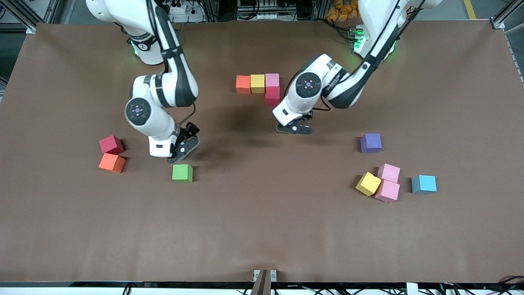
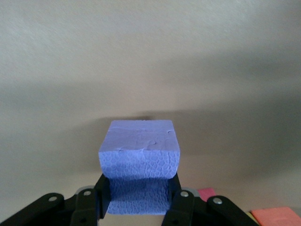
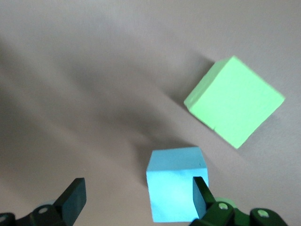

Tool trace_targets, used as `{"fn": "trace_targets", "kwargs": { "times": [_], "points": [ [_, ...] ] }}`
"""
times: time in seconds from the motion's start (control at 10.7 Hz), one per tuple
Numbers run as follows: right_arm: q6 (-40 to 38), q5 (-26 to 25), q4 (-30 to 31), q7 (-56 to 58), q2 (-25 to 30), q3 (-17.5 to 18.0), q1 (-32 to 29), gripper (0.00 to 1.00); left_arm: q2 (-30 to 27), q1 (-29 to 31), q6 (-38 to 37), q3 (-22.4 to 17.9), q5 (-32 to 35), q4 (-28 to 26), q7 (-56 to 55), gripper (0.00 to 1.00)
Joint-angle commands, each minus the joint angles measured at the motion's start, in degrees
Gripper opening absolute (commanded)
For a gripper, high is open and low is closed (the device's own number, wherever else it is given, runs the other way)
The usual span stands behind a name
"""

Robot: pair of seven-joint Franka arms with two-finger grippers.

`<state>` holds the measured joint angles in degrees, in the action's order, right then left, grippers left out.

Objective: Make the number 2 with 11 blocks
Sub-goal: 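Carry the purple cube toward the row while the right gripper grasps cyan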

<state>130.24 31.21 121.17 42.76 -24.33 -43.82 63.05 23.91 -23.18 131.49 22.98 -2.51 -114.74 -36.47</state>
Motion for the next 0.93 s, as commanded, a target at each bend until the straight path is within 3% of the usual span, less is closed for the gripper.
{"fn": "trace_targets", "kwargs": {
  "times": [0.0,0.65,0.84],
  "points": [
    [5.7,4.6,5.0,9.2,0.9,0.5,-0.6,1.00,0.0,-0.3,-0.8,0.9,-2.3,0.3,-1.5,0.48],
    [9.6,5.4,5.3,14.9,-1.6,1.3,-2.8,1.00,3.9,-3.8,0.1,0.6,-6.7,2.9,-2.1,0.48],
    [9.9,9.7,6.1,15.2,-2.6,2.6,-3.1,1.00,4.2,-3.9,0.6,0.5,-6.6,3.1,-2.5,0.48]
  ]
}}
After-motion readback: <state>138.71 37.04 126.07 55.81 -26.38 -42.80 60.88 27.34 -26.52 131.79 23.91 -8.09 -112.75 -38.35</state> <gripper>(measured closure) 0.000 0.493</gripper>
